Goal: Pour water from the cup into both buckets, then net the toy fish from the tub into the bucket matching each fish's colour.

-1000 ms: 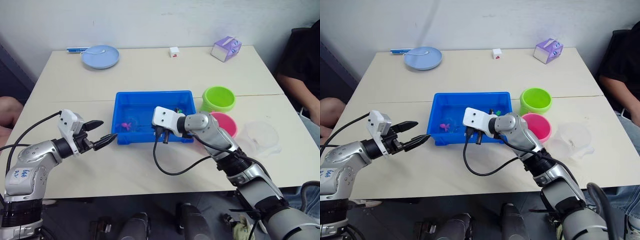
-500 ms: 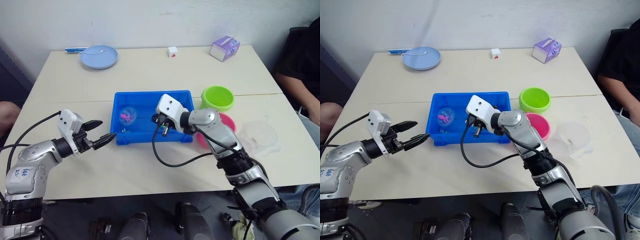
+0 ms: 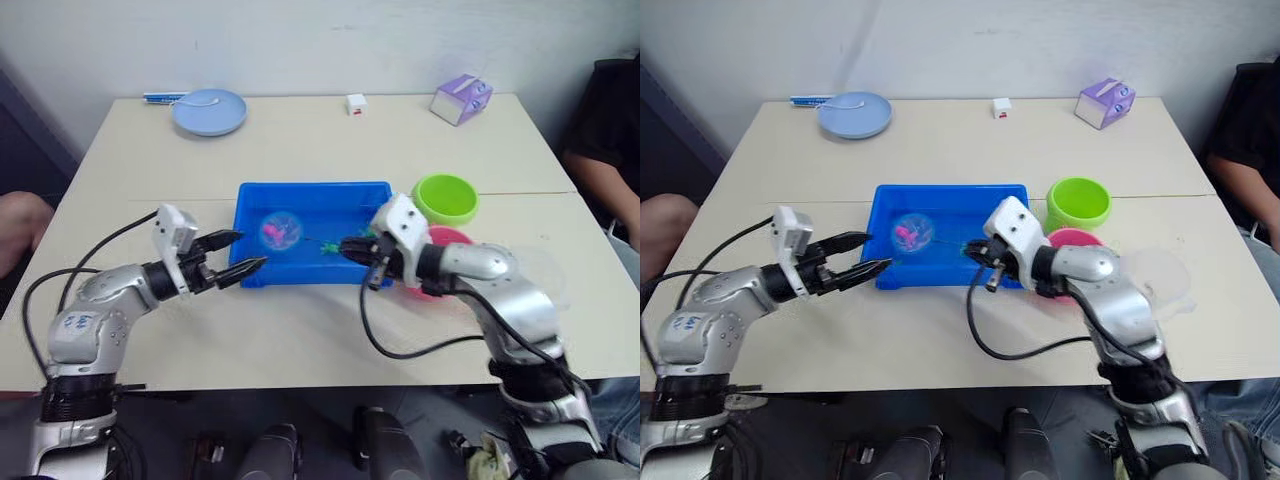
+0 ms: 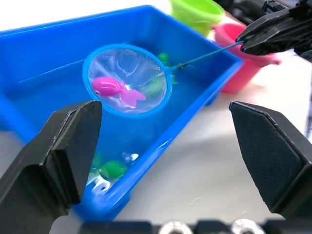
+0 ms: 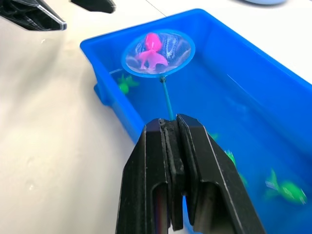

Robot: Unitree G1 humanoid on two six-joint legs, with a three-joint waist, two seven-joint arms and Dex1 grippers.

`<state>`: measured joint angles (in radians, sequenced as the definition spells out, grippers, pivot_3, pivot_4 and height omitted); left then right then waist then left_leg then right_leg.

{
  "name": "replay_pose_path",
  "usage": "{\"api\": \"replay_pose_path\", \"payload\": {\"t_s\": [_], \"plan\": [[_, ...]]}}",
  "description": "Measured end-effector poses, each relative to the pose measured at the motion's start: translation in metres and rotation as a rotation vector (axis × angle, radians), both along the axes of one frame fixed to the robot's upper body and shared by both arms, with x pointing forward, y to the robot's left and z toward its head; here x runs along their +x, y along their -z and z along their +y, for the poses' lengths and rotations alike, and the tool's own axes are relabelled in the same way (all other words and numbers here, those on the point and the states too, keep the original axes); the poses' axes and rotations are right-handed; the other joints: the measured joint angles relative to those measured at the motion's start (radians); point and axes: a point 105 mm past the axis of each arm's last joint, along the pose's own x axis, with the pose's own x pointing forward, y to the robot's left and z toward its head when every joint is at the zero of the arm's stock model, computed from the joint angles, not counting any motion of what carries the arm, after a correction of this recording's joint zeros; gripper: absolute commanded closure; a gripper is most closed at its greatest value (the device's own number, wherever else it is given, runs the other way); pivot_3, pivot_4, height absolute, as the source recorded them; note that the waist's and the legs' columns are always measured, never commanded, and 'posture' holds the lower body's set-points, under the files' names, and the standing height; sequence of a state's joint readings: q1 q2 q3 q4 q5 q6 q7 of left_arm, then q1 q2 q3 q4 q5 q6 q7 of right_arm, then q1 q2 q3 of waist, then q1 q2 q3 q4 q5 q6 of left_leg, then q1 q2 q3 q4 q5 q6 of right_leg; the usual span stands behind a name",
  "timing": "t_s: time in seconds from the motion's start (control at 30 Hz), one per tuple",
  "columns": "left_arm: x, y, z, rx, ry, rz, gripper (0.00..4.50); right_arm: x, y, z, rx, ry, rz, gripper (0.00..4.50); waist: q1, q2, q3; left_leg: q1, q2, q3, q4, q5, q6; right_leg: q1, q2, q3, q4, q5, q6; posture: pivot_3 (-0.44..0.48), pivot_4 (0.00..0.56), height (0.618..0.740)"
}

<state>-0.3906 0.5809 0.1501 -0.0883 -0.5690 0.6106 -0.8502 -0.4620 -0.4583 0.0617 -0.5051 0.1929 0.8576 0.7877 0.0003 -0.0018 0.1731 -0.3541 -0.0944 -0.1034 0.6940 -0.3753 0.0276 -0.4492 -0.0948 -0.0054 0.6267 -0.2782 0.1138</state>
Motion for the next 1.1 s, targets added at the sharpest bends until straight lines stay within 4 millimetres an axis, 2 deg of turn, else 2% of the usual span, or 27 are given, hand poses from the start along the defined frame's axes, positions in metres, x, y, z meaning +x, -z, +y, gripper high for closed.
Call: {"api": "replay_pose_path", "payload": {"t_s": [0.23,0.33,0.5,0.6,0.77,0.93,1.1], "plan": [[0.005,0.001,-0.048,-0.055,0.192,0.023,0.0,-0.026,-0.019,-0.051,0.045,0.247,-0.079,3.71,0.007,0.0,0.0,0.0,0.0,0.0,0.0,0.0,0.0,0.0,0.0,0.0,0.0,0.0,0.0,0.0,0.15,0.74],[0.008,0.0,-0.06,-0.072,0.24,0.027,0.0,-0.037,-0.023,-0.068,0.034,0.328,-0.106,3.71,0.015,0.0,0.0,0.0,-0.001,0.001,0.001,0.0,0.0,0.0,0.0,0.002,0.0,0.0,0.0,0.0,0.15,0.74],[0.009,-0.002,-0.086,-0.074,0.348,0.01,0.0,-0.058,-0.017,-0.103,-0.029,0.473,-0.103,3.71,0.03,0.0,0.0,0.0,-0.001,0.001,0.001,0.0,0.0,0.001,0.0,0.001,-0.001,0.0,0.0,0.0,0.15,0.74],[0.012,0.002,-0.091,-0.069,0.368,0.02,0.0,-0.068,-0.01,-0.125,-0.095,0.552,-0.088,3.71,0.029,0.0,0.0,0.001,-0.002,0.002,0.002,0.001,0.001,0.002,0.0,0.003,-0.001,0.001,0.001,0.0,0.15,0.74],[0.014,0.003,-0.101,-0.073,0.42,0.018,0.0,-0.087,-0.002,-0.151,-0.26,0.62,-0.125,3.71,0.029,0.0,0.0,0.001,-0.001,0.002,0.002,0.001,0.001,0.002,0.0,0.003,-0.001,0.001,0.001,0.0,0.15,0.74],[0.017,0.006,-0.104,-0.071,0.43,0.019,0.0,-0.097,-0.004,-0.159,-0.466,0.606,-0.224,3.71,0.027,0.0,0.0,0.002,-0.002,0.003,0.002,0.001,0.001,0.001,0.0,0.004,-0.001,0.001,0.001,0.0,0.15,0.74],[0.018,0.008,-0.103,-0.07,0.432,0.014,0.0,-0.108,-0.011,-0.155,-0.885,0.439,-0.455,3.71,0.029,0.0,0.0,0.002,-0.002,0.004,0.002,0.001,0.001,0.002,0.001,0.004,-0.002,0.001,0.001,0.0,0.15,0.74]]}}
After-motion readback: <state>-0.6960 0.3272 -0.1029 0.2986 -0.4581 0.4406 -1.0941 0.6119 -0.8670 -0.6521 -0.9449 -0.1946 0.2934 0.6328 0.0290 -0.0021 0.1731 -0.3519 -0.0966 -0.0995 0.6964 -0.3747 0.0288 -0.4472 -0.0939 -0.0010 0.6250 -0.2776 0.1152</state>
